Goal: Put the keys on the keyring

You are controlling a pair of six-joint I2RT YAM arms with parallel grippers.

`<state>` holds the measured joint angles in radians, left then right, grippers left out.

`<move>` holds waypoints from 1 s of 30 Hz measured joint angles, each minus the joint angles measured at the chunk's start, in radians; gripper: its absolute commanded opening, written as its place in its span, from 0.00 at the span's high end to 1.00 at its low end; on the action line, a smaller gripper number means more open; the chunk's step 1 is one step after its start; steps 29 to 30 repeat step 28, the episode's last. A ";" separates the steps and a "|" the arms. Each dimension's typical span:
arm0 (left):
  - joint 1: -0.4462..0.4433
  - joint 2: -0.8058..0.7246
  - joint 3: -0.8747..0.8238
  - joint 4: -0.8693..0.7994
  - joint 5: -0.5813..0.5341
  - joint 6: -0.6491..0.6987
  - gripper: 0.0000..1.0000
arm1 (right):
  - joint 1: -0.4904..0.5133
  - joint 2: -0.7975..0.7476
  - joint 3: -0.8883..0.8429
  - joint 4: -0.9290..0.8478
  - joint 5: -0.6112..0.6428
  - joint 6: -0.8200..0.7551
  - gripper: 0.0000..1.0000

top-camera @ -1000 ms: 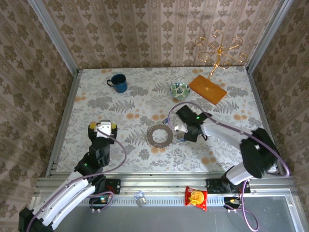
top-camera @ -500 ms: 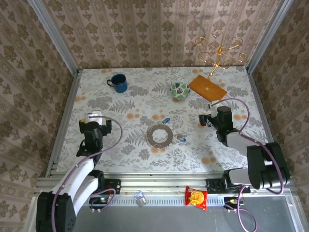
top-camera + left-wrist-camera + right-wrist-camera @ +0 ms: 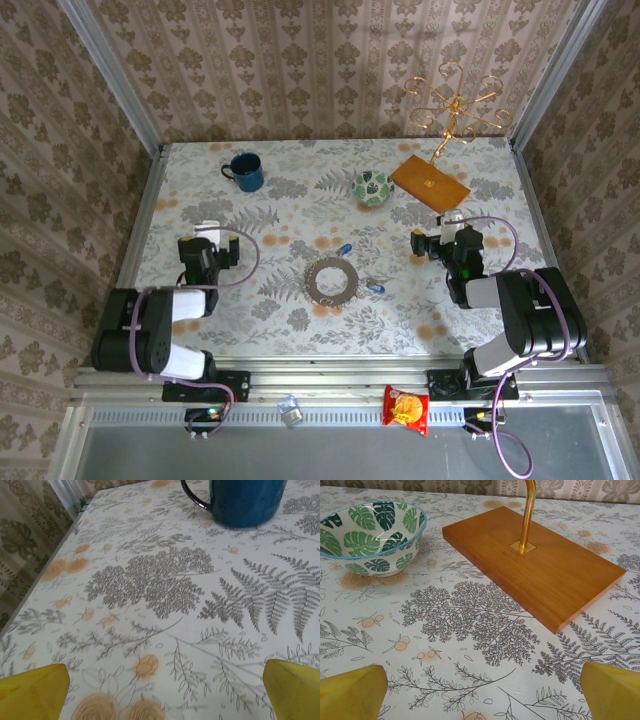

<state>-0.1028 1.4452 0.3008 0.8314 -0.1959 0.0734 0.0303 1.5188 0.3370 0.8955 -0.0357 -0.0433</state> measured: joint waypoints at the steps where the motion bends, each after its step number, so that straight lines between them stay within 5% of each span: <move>1: 0.007 0.039 0.003 0.055 0.008 0.002 0.00 | 0.000 0.000 0.000 0.000 0.000 0.001 0.00; 30: 0.056 0.117 0.056 0.134 0.002 -0.007 0.00 | -0.002 0.002 0.056 -0.040 0.109 0.072 0.00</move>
